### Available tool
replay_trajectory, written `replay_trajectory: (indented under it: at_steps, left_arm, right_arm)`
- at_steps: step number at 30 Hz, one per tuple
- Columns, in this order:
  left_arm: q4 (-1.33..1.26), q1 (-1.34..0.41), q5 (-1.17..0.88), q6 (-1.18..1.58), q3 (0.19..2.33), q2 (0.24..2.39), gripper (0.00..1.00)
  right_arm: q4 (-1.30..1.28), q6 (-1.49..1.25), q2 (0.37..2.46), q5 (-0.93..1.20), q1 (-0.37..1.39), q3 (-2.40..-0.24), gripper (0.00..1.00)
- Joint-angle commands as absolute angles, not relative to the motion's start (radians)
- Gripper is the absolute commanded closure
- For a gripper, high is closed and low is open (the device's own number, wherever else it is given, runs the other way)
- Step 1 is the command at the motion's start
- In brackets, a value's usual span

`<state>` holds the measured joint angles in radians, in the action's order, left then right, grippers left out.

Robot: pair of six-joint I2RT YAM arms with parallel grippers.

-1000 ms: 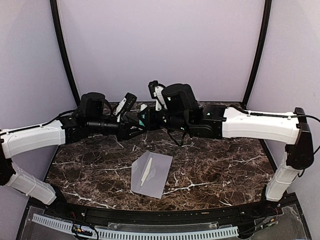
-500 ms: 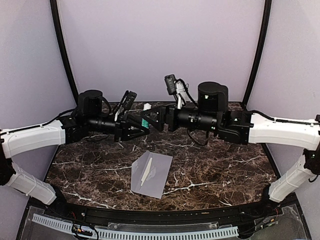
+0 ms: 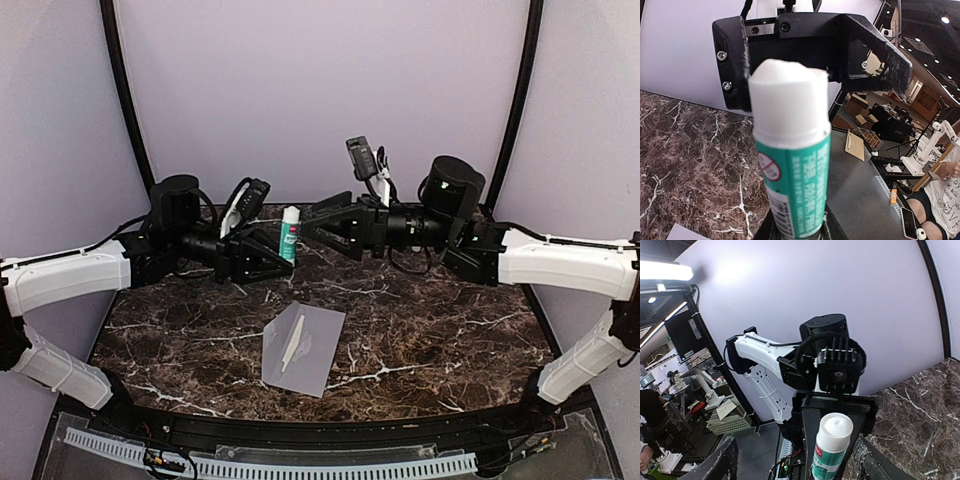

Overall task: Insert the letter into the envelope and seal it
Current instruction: Unscrew the solid glue.

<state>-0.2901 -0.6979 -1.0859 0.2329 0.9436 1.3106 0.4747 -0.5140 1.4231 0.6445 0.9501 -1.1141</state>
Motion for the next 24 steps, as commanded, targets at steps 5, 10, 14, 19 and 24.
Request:
replay_trajectory:
  at_steps: [5,10,14,19,24]
  left_arm:
    - [-0.376,-0.693,-1.170,0.282,0.944,1.304,1.00]
    - [-0.376,-0.695,-1.176,0.284,0.945,1.307,1.00]
    - [-0.376,-0.696,-1.172,0.282,0.942,1.304,1.00]
    - [-0.374,-0.702,-1.171,0.279,0.942,1.304,1.00]
    - [-0.367,-0.704,-1.157,0.271,0.942,1.303,1.00]
  right_arm:
    - [0.585,-0.562,1.479,0.786,0.948,-1.129,0.29]
    - [0.584,-0.562,1.514,0.797,0.951,-1.160,0.36]
    - [0.626,-0.583,1.548,0.833,0.954,-1.186,0.50]
    - [0.580,-0.554,1.585,0.850,0.964,-1.243,0.68]
    - [0.564,-0.547,1.575,0.834,0.972,-1.235,0.86]
